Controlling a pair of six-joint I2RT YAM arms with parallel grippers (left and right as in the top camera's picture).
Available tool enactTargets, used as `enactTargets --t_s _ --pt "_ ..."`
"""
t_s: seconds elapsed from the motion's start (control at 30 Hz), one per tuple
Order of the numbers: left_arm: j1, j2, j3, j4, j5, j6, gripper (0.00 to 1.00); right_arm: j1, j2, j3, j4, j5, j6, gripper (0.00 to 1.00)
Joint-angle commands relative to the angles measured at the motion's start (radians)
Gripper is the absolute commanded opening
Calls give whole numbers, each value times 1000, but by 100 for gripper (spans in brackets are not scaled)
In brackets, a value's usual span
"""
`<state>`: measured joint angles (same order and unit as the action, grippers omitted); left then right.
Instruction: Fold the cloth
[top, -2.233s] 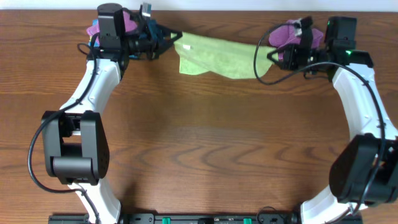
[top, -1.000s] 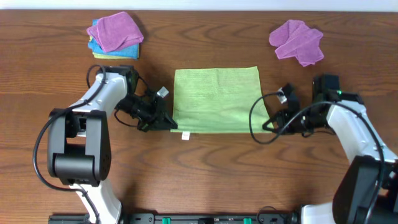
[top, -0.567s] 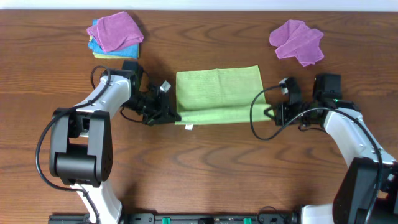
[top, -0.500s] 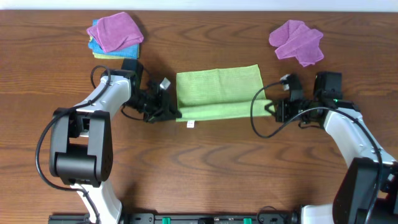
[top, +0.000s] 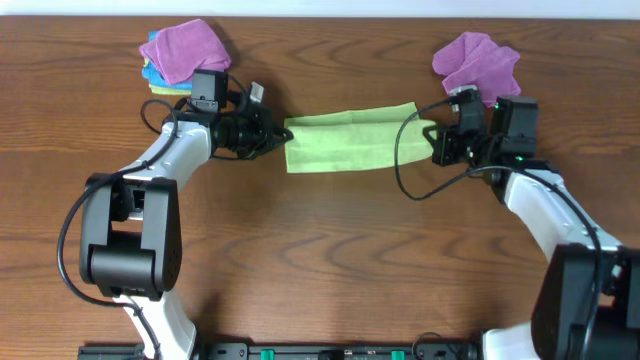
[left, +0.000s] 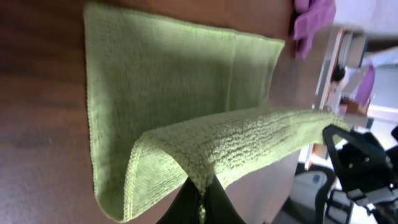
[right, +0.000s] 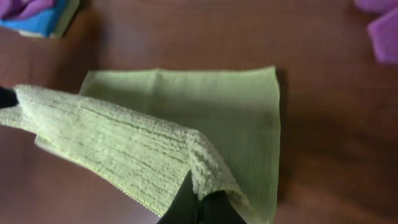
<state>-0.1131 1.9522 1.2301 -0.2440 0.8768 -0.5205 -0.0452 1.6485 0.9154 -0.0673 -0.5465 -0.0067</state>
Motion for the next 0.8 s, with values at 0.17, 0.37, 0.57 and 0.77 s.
enactTargets --t_s 0.17,0.37,0.57,0.77 --pt "0 -13 3 60 -149 -69 6 7 140 80 61 31 40 1" --pt "0 15 3 111 -186 -79 6 8 233 171 61 40 39 1" --pt "-1 51 3 162 -206 -97 6 11 304 223 60 43 39 1" --pt "-13 101 3 178 -213 -112 6 32 356 238 70 50 36 1"
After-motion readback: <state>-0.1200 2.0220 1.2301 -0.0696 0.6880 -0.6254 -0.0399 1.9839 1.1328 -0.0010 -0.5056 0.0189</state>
